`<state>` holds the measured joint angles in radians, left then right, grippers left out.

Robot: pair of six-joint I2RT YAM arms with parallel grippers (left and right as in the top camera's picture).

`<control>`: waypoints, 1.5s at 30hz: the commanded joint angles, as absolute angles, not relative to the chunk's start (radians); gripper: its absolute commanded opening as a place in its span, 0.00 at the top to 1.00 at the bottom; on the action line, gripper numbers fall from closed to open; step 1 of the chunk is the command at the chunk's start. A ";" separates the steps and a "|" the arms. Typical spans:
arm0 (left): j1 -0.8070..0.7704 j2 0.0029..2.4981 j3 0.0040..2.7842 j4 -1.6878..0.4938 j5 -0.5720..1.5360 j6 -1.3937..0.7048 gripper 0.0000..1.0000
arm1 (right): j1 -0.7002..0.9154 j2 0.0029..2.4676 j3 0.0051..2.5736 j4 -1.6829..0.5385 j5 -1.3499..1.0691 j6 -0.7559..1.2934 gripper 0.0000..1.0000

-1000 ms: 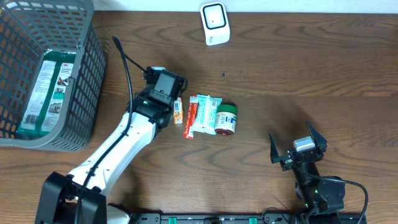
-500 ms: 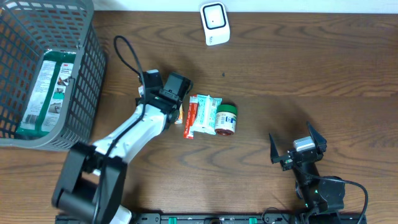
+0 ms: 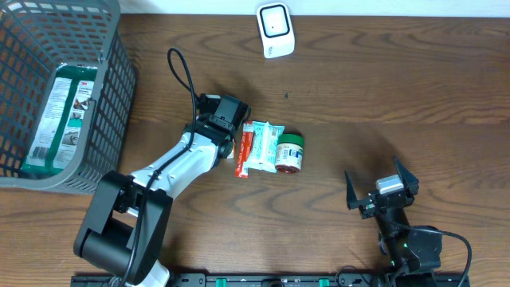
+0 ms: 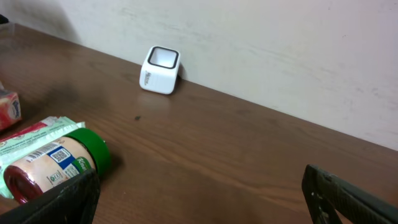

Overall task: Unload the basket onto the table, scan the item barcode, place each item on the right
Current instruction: 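Nudge the Kleenex packs into line beside the red stick with the left gripper, then move the left gripper back toward the basket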

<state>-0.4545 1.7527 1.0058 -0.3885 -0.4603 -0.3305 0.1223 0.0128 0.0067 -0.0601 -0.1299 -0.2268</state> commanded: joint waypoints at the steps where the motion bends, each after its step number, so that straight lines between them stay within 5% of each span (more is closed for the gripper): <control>1: -0.456 1.769 1.000 -0.385 -0.430 -0.299 0.93 | 0.138 0.010 0.006 -0.064 -0.124 -0.214 0.01; 9: -0.456 1.769 1.000 -0.382 -0.430 -0.295 0.77 | 0.138 0.010 0.006 -0.064 -0.124 -0.214 0.01; 33: -0.441 1.660 1.025 -0.389 -0.348 -0.297 0.76 | 0.138 0.010 0.006 -0.064 -0.124 -0.214 0.01; 36: -0.385 1.632 1.077 -0.428 -0.328 -0.322 0.66 | 0.138 0.010 0.006 -0.064 -0.124 -0.214 0.01; 45: -0.028 1.644 1.108 -0.445 0.325 -0.123 0.62 | 0.138 0.010 0.006 -0.064 -0.124 -0.214 0.01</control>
<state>-0.1287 1.6306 1.0988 -0.4301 -0.0139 -0.2611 0.1223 0.0128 0.0067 -0.0605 -0.1299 -0.2268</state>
